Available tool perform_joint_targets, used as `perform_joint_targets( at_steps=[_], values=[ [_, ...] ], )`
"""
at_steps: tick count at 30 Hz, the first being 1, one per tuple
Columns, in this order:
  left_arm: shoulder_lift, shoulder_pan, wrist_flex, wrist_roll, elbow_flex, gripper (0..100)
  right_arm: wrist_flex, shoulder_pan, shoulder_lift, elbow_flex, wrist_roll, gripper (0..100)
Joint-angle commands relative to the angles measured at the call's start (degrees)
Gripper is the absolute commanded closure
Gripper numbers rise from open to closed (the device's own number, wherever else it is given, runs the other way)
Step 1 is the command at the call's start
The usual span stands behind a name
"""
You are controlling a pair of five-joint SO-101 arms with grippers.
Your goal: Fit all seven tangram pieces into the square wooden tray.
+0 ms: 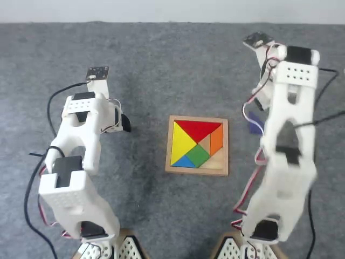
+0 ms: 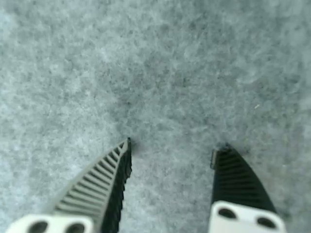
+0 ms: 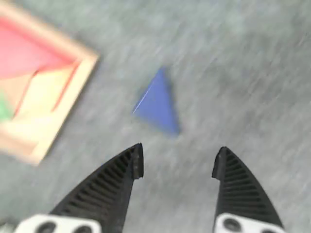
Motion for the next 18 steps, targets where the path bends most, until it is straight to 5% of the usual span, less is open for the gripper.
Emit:
perform_joint_targets(
  at_steps=[1, 5, 9, 18],
  values=[
    [-3.08, 0.26, -0.79, -0.79, -0.31, 74, -17.01, -0.22, -14.55, 28.92, 0.88, 75.9],
    [-3.08, -0.09, -0.62, -0.79, -0.22, 74, -30.99, -1.63, -10.59, 35.69, 6.68, 67.8],
    [-3.08, -0.18, -0.62, -0.79, -0.22, 74, -30.2, -2.24, -2.42, 30.33, 12.31, 61.2],
    [-3.08, -0.18, -0.88, -0.79, -0.22, 74, -30.73, -2.24, 10.59, 21.54, 12.4, 61.2]
  ],
)
